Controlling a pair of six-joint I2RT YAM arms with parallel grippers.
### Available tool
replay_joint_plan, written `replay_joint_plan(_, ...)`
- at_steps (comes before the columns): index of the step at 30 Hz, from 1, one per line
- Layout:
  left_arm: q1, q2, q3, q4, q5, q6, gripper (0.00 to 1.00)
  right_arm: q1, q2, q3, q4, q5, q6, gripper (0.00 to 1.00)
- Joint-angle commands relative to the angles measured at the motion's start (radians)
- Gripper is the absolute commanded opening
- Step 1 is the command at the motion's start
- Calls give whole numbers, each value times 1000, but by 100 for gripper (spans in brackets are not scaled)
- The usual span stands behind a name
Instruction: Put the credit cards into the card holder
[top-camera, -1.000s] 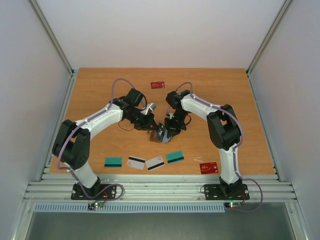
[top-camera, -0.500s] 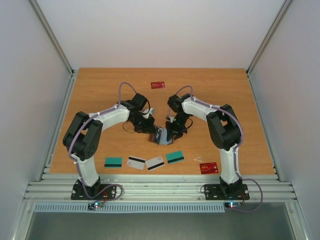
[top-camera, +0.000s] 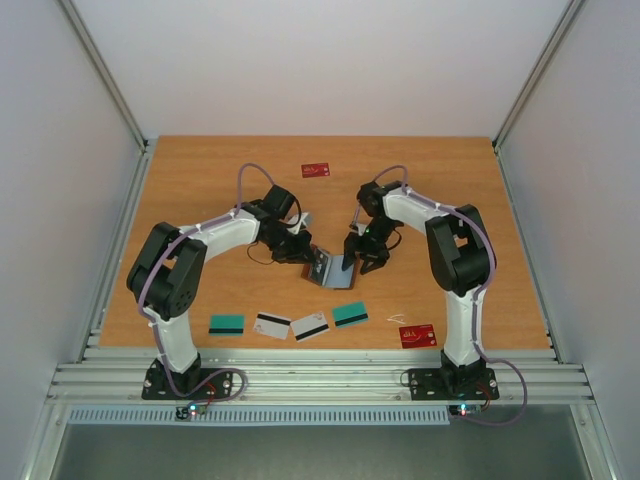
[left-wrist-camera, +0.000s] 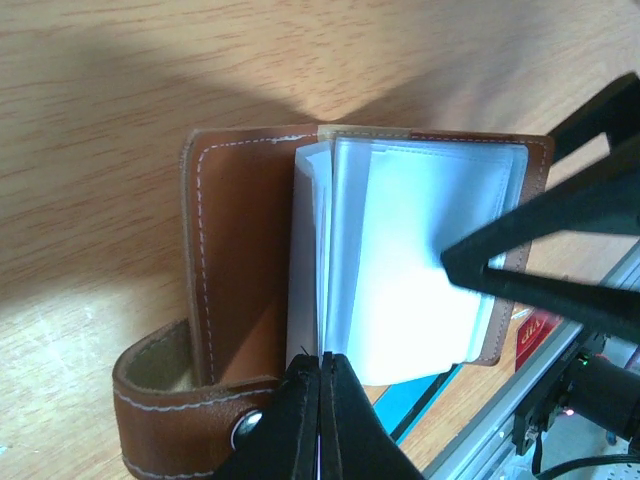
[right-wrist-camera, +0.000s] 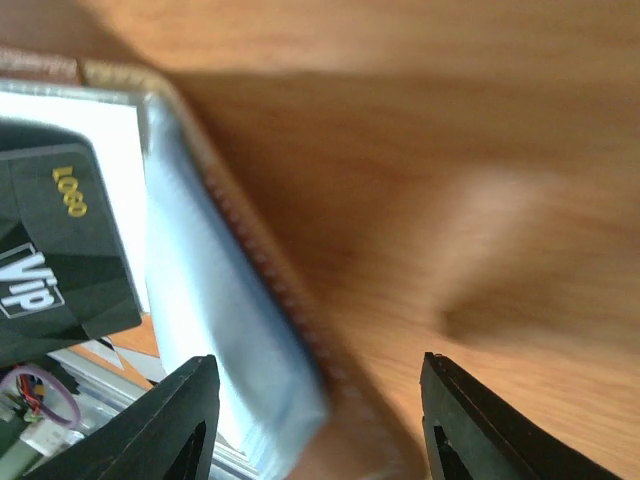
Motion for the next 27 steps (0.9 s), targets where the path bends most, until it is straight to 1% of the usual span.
replay_joint_plan(1,-4,5,23,12,38,20,0,-40,-29,-1,9,5,-16,56)
replay_joint_plan(4,-4,18,32,11,50,21,0,-45,-11,-10,28,7,-13,52)
replay_joint_plan(6,-4,32,40,16,65,14,0,-45,-5,-29,58,-5,-2,47)
replay_joint_plan(8,-4,41,38,31,81,3,0,-45,0,-57,93,-17,11,38)
replay_joint_plan(11,-4,51,34,48,93,-13,0,-45,22,-78,128,-26,20,28)
replay_joint_plan(14,-4,66,30,58,96,-24,0,-45,42,-85,144,-30,21,21)
replay_joint_plan(19,-4,93,38,64,108,-39,0,-48,59,-83,153,-31,13,19)
replay_joint_plan(27,1,133,55,32,104,5,0,-49,71,-86,166,-47,20,19)
